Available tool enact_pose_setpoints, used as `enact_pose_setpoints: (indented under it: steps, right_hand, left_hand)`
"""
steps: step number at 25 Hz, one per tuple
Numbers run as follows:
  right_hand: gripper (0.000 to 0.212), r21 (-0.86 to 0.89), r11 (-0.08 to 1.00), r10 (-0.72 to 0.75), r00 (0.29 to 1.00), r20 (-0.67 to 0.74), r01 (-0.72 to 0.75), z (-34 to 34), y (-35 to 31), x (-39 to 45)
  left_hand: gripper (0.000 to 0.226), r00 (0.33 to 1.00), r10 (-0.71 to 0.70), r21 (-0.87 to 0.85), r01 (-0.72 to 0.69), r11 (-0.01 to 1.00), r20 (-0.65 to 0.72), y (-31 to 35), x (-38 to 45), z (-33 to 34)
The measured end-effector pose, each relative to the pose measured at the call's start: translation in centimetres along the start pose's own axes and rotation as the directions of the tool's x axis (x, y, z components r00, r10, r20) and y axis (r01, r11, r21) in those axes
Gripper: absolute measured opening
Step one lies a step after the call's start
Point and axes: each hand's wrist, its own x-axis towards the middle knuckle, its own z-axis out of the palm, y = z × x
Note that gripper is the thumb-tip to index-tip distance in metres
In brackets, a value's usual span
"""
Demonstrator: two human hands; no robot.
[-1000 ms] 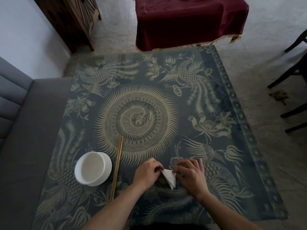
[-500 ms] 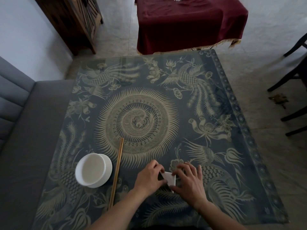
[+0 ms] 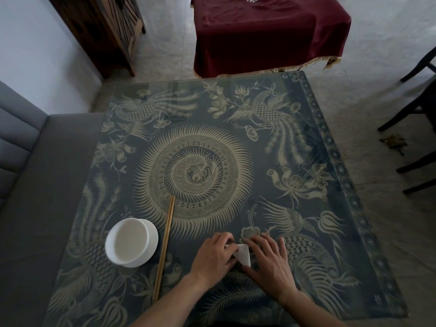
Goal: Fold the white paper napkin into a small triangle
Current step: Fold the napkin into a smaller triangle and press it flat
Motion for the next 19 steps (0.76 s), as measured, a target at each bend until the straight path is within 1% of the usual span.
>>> enact_pose_setpoints:
  steps: [3, 5, 7, 9, 11, 13, 16, 19]
  right_hand:
    - [0.056, -0.008, 1.000, -0.011, 0.999, -0.037, 0.010, 0.2, 0.1, -0.3]
    - [0.049, -0.047, 0.998, -0.055, 0.997, -0.062, 0.052, 0.3, 0.2, -0.5]
    - [0.048, -0.097, 0.988, -0.122, 0.991, -0.056, 0.116, 0.5, 0.2, -0.7]
    - [0.049, -0.131, 0.975, -0.190, 0.980, -0.053, 0.181, 0.6, 0.5, -0.7]
    - [0.062, -0.147, 0.966, -0.218, 0.976, -0.009, 0.214, 0.4, 0.8, -0.7]
    - [0.060, -0.195, 0.952, -0.236, 0.971, 0.035, 0.238, 0.3, 1.0, -0.8]
    - [0.060, -0.230, 0.946, -0.205, 0.971, 0.123, 0.229, 0.6, 0.9, -1.3]
    - [0.072, -0.250, 0.941, -0.188, 0.968, 0.166, 0.226, 1.1, 1.0, -1.7]
  left_hand:
    - [0.023, 0.994, 0.107, 0.078, -0.105, 0.991, -0.024, 0.2, -0.5, 0.2]
    - [0.028, 0.986, 0.165, 0.119, -0.161, 0.980, -0.024, 0.0, -1.2, 0.5]
    - [0.037, 0.983, 0.186, 0.138, -0.184, 0.973, -0.005, -0.2, -1.8, 0.7]
    - [0.043, 0.981, 0.192, 0.151, -0.190, 0.970, 0.005, -0.4, -2.1, 0.9]
    - [0.046, 0.981, 0.192, 0.150, -0.194, 0.969, 0.027, -0.4, -2.1, 1.1]
    - [0.049, 0.978, 0.198, 0.148, -0.205, 0.968, 0.059, -0.4, -2.1, 1.3]
    - [0.052, 0.979, 0.171, 0.145, -0.187, 0.972, 0.113, -0.3, -2.4, 1.2]
    - [0.058, 0.978, 0.132, 0.158, -0.157, 0.975, 0.161, -0.1, -2.5, 1.0]
